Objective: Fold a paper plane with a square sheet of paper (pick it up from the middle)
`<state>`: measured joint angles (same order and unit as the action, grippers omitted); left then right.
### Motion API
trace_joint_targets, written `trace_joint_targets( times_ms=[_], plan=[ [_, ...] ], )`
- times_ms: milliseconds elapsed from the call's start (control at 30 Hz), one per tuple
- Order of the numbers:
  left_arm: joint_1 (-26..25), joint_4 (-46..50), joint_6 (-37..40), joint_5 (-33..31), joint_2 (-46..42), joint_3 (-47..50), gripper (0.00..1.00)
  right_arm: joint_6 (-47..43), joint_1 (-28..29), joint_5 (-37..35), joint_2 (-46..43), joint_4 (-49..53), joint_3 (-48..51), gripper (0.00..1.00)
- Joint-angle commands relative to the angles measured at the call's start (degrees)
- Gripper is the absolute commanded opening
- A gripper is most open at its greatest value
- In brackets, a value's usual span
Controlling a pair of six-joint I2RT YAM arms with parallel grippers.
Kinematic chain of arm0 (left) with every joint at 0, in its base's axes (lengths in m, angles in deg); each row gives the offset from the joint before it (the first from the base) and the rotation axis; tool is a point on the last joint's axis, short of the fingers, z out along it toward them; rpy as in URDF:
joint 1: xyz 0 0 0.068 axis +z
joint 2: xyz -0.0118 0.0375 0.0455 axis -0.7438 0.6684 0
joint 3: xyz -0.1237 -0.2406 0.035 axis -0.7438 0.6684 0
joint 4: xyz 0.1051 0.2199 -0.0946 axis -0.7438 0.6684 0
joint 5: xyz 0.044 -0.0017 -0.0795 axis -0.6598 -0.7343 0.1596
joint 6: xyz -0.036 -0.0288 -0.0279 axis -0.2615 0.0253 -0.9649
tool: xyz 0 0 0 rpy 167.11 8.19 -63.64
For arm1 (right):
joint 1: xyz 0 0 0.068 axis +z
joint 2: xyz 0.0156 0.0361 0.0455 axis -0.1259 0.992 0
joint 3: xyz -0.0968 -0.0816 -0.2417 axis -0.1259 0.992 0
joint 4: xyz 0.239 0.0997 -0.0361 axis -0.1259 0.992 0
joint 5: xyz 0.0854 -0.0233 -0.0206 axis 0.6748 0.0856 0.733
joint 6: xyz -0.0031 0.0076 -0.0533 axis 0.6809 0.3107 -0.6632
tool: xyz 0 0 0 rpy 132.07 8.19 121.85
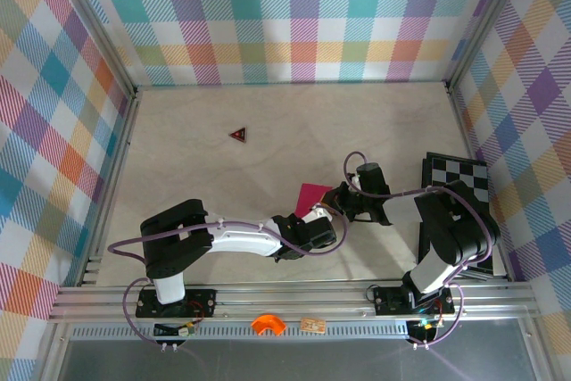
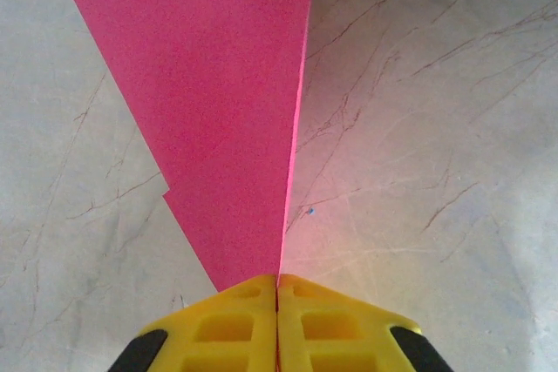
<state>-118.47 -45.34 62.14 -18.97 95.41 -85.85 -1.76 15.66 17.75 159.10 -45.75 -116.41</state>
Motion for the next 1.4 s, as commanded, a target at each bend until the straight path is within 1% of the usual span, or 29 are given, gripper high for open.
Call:
trace_joint_targets(
  times_ms=[0,133,267,367,500,633,700,800,900,933,967,1000,1133,1233,1367],
  plan=[
    [0.9,1.2,-0.5,-1.1,-0.2,-0.4,0.06,0.2,0.0,0.6,-0.5,-1.4,0.7,0.02],
    [1.2,1.1,-0.7,-1.3,-0.5,-0.2,0.15,0.1,0.0,0.7,-0.6,-1.2,0.5,0.01],
    [1.3,1.2,-0.6,-1.2,-0.4,-0.4,0.2,0.1,0.0,0.7,-0.5,-1.1,0.4,0.01],
    [1.3,1.1,-0.5,-1.0,-0.4,-0.5,0.17,0.1,0.0,0.7,-0.5,-1.1,0.4,0.01],
    [1.4,0.9,-0.5,-0.6,-0.3,-0.3,0.06,0.2,-0.1,0.7,-0.6,-1.1,0.4,0.01],
    [1.7,0.6,-0.7,0.0,-0.4,0.1,0.02,-0.5,0.0,0.3,-1.6,0.0,0.2,0.09],
    [2.0,0.0,-1.2,1.1,-0.6,0.6,0.02,-1.9,0.0,-0.4,-2.7,2.8,-0.4,0.15],
    [2.5,-1.3,-2.1,2.5,-1.3,2.0,0.02,-5.4,-0.3,-3.6,-5.8,11.1,-1.8,0.29],
    [3.2,-2.6,-3.0,4.6,-2.1,3.9,0.01,-10.0,-0.6,-10.2,-10.8,23.4,-3.9,0.37],
    [3.5,-4.2,-3.1,5.9,-2.4,4.7,0.0,-11.1,-0.7,-12.2,-12.3,26.5,-4.4,0.38],
    [3.7,-4.9,-3.2,7.3,-2.6,5.4,0.0,-12.0,-0.7,-14.2,-13.8,29.4,-4.8,0.45],
    [4.1,-5.6,-3.3,8.7,-2.7,6.1,0.0,-12.9,-0.8,-16.3,-15.4,32.3,-5.2,0.48],
    [5.0,-7.6,-3.4,13.4,-3.1,8.1,0.0,-13.8,-1.0,-20.4,-20.6,37.3,-4.5,0.49],
    [6.3,-8.8,-3.2,17.9,-3.0,8.7,0.0,-13.2,-1.0,-21.3,-23.0,37.3,-3.0,0.49],
    [7.9,-9.1,-4.3,22.0,-2.1,8.6,0.0,-12.6,-1.0,-21.6,-24.3,35.7,-0.8,0.49]
  ],
)
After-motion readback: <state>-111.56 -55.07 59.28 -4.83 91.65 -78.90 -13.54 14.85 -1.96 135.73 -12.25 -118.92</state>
